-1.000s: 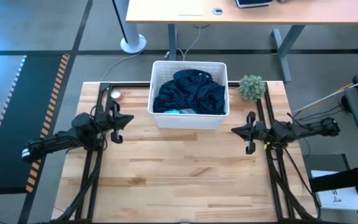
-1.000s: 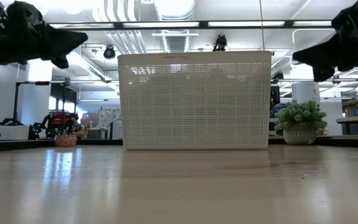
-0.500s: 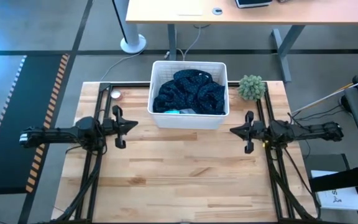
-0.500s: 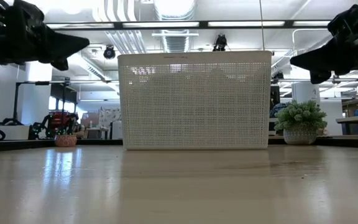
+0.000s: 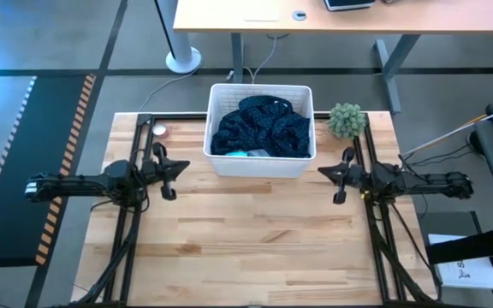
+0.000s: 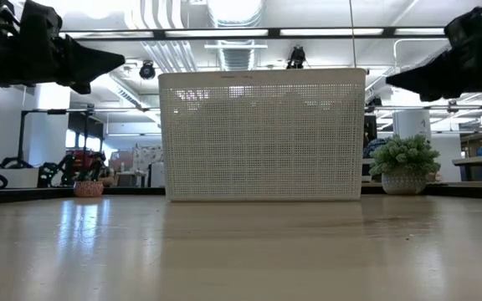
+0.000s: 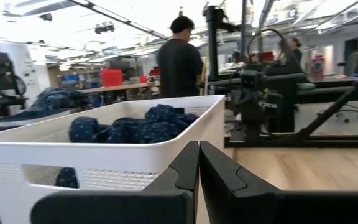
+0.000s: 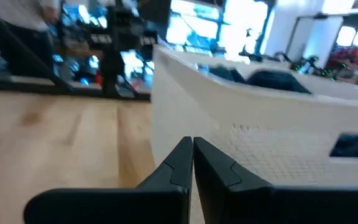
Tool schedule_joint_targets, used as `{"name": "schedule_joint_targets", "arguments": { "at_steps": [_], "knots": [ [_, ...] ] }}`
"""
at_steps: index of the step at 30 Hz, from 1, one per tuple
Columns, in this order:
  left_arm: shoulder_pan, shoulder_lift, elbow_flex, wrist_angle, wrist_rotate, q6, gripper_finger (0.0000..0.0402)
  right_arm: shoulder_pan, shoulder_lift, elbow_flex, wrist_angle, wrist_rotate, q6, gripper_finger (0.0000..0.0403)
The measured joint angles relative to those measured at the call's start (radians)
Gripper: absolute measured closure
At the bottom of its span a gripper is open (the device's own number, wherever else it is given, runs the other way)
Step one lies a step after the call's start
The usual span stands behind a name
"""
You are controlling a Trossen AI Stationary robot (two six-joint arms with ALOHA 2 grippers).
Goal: Sort clothes
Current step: Return to Home Position
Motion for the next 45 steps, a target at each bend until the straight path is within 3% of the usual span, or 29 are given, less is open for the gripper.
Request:
{"name": "schedule_joint_targets", "arguments": {
  "at_steps": [45],
  "knots": [
    [0.0, 0.185, 0.078, 0.009, -0.047, 0.003, 0.0402, -0.009, 0.047, -0.001, 0.001, 0.01, 0.047, 0.0403]
  ]
}}
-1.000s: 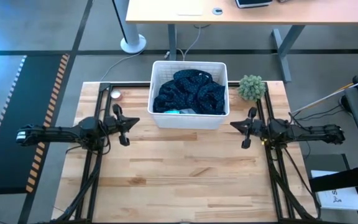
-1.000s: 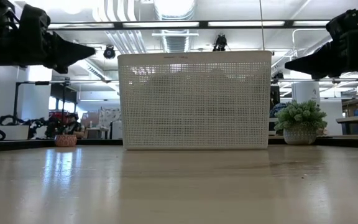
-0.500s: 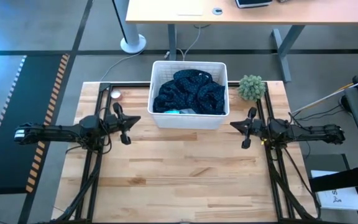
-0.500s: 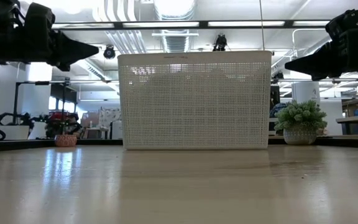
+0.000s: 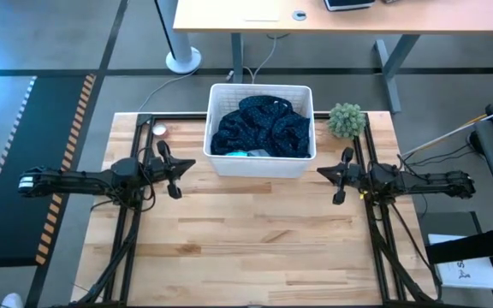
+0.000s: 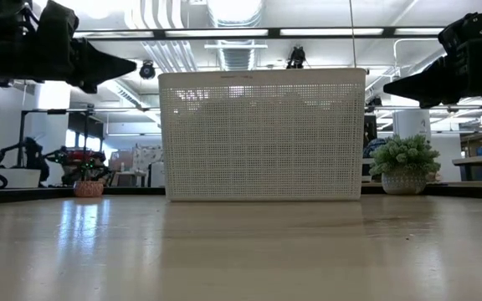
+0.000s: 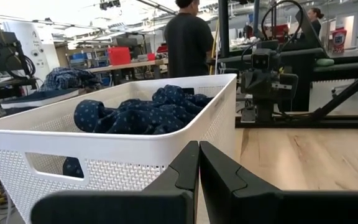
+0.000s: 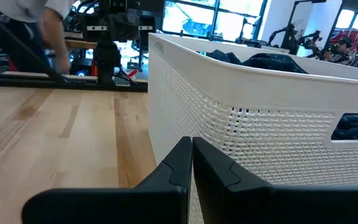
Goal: Sort clothes
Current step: Return to Home Position
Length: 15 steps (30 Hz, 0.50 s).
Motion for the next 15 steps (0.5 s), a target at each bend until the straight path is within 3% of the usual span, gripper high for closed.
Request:
{"name": "schedule_joint_targets", "arguments": {
  "at_steps": [15],
  "knots": [
    [0.0, 0.013, 0.001, -0.001, 0.0, 0.001, 0.0402, 0.0, 0.0, 0.0, 0.0, 0.0, 0.0, 0.0403]
  ]
}}
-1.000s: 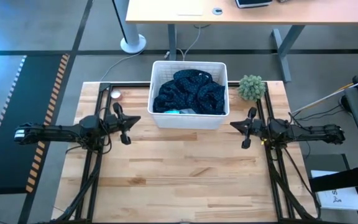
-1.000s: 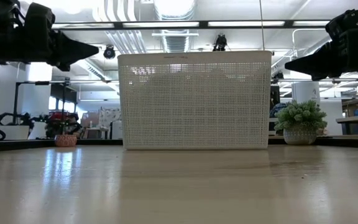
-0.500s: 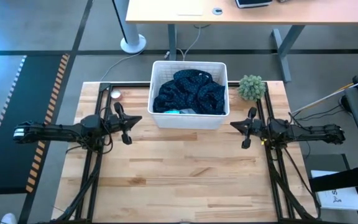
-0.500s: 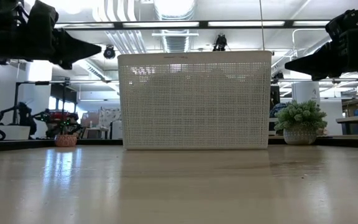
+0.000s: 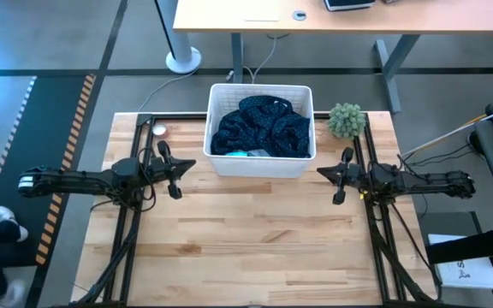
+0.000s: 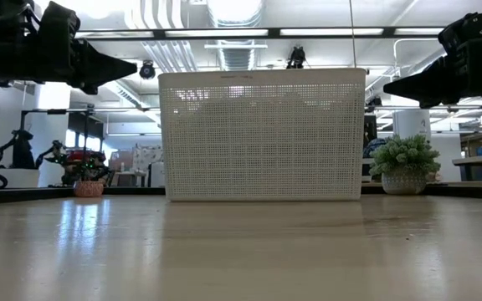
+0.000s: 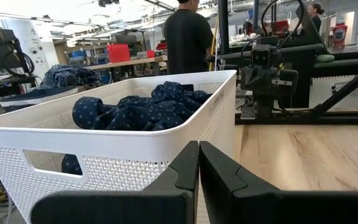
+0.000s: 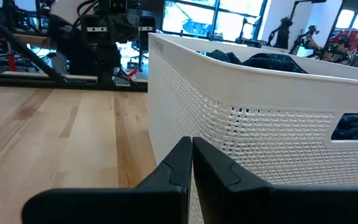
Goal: Sort clothes
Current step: Return to Home Position
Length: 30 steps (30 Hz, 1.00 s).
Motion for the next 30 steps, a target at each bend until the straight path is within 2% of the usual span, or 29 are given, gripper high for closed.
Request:
{"name": "schedule_joint_targets", "arguments": {
  "at_steps": [30],
  "knots": [
    [0.0, 0.01, 0.0, 0.0, 0.0, -0.022, 0.0402, 0.0, 0.0, 0.0, 0.0, 0.0, 0.0, 0.0403]
  ]
}}
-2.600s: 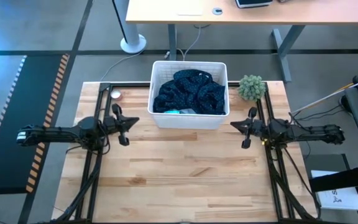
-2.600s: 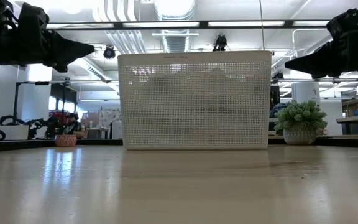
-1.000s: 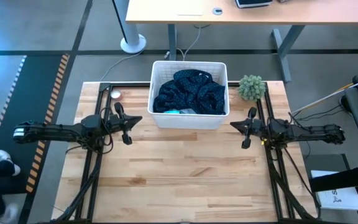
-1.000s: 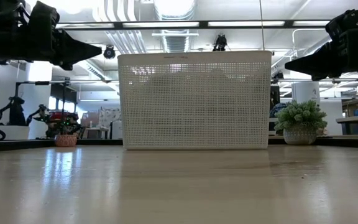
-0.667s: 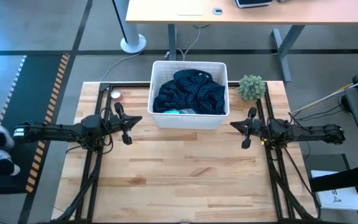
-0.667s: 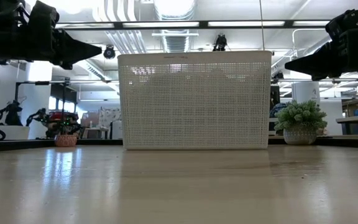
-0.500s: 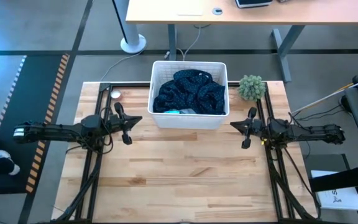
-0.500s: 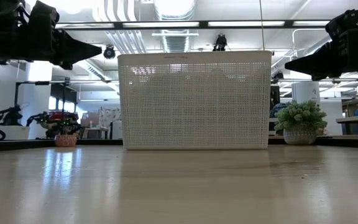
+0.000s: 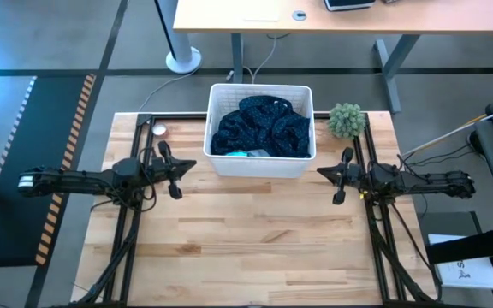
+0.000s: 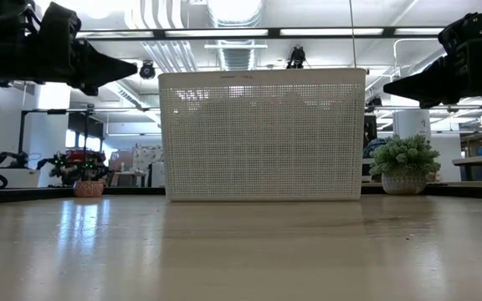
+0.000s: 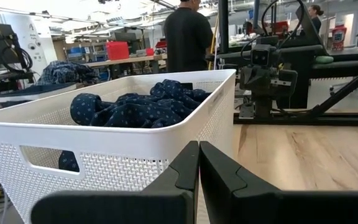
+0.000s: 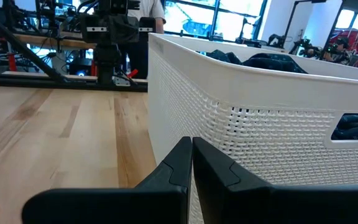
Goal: Sort clothes
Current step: Return to Home Position
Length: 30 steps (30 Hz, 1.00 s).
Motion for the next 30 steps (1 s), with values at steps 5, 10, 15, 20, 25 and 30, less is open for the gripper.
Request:
{"name": "schedule_joint_targets", "arguments": {
  "at_steps": [5, 10, 15, 20, 25, 30],
  "knots": [
    [0.0, 0.012, 0.0, 0.0, 0.0, 0.0, 0.0399, 0.0, 0.0, 0.0, 0.0, 0.0, 0.0, 0.0403],
    [0.0, 0.028, 0.0, -0.001, 0.0, 0.0, 0.0393, 0.0, 0.0, 0.0, 0.0, 0.0, 0.0, 0.0403],
    [0.0, 0.046, 0.0, 0.0, 0.0, 0.0, 0.0395, 0.0, 0.0, 0.0, 0.0, 0.0, 0.0, 0.0403],
    [0.0, 0.066, 0.0, 0.0, 0.0, 0.0, 0.0401, 0.0, 0.0, 0.0, 0.0, 0.0, 0.0, 0.0403],
    [0.0, 0.083, 0.0, -0.001, 0.0, 0.0, 0.0394, 0.0, 0.0, 0.0, 0.0, 0.0, 0.0, 0.0403],
    [0.0, 0.097, 0.0, -0.001, 0.0, 0.0, 0.0386, 0.0, 0.0, 0.0, 0.0, 0.0, 0.0, 0.0403]
  ]
}}
